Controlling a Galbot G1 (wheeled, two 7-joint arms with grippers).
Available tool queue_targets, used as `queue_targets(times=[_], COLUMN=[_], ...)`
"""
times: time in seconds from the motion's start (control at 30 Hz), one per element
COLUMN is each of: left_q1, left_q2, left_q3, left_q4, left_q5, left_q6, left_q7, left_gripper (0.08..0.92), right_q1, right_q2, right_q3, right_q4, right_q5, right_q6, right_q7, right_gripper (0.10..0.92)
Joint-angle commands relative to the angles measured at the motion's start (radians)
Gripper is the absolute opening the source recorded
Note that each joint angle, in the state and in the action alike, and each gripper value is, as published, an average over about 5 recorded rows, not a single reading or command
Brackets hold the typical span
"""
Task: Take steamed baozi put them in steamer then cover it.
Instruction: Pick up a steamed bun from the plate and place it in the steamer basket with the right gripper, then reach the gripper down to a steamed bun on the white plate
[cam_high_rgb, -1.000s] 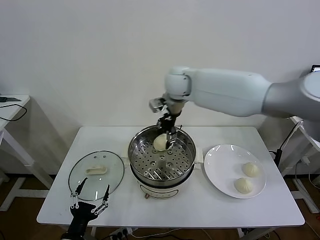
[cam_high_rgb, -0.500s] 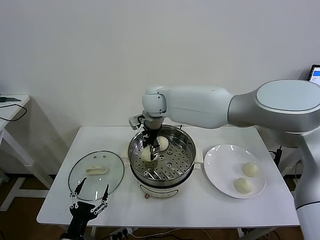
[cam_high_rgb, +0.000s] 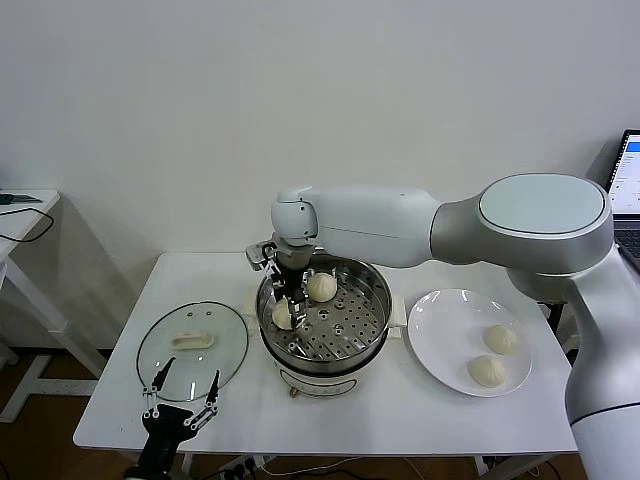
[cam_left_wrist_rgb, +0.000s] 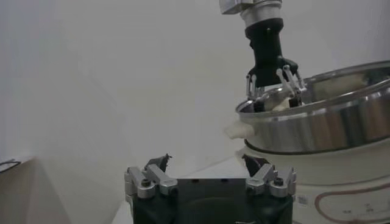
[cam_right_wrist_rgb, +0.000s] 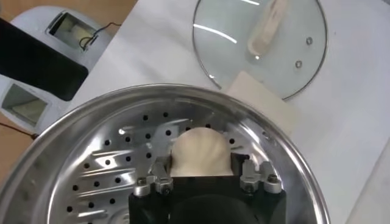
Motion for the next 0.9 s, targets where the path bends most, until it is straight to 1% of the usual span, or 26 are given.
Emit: queue_targets(times=[0.03, 0.07, 0.17, 0.27, 0.43, 0.53, 0.7, 0.8, 0.9], left_q1=[0.002, 0.004, 0.010, 0.016, 0.021, 0.025, 0.030, 0.032, 0.034], left_q2=[-0.001, 0.000, 0.000, 0.001, 0.002, 0.003, 0.004, 0.003, 0.001], left_q3=[0.001, -0.001, -0.003, -0.004, -0.001, 0.001, 0.010, 0.015, 0.016], left_q4=[-0.003, -0.005, -0.014, -0.020, -0.028, -0.030, -0.029, -0.030, -0.031], left_q5=[0.001, 0.001, 0.002, 0.003, 0.008, 0.009, 0.020, 0.025, 0.028], left_q6=[0.002, 0.003, 0.005, 0.006, 0.007, 0.007, 0.005, 0.004, 0.003], left_q7=[-0.001, -0.001, -0.001, -0.002, -0.002, -0.002, -0.003, -0.003, -0.004], left_gripper=[0.823, 0.823, 0.823, 0.823, 0.823, 0.823, 0.823, 0.823, 0.823], right_q1=[-0.007, -0.004, 0.020, 0.069, 0.146, 0.172, 0.159, 0.106, 0.010], right_q2=[-0.007, -0.019, -0.079, -0.184, -0.448, -0.615, -0.839, -0.925, -0.979], right_q3=[0.003, 0.008, 0.032, 0.058, 0.110, 0.121, 0.116, 0.110, 0.114], right_q4=[0.007, 0.019, 0.073, 0.167, 0.336, 0.391, 0.392, 0.369, 0.332], right_q5=[-0.002, -0.002, -0.004, -0.023, -0.093, -0.131, -0.225, -0.287, -0.342], right_q6=[0.002, 0.001, 0.000, 0.004, 0.026, 0.054, 0.138, 0.174, 0.202], right_q7=[0.019, 0.022, 0.027, 0.018, -0.034, -0.079, -0.173, -0.190, -0.175], right_gripper=[0.800, 0.816, 0.822, 0.822, 0.823, 0.823, 0.823, 0.823, 0.823])
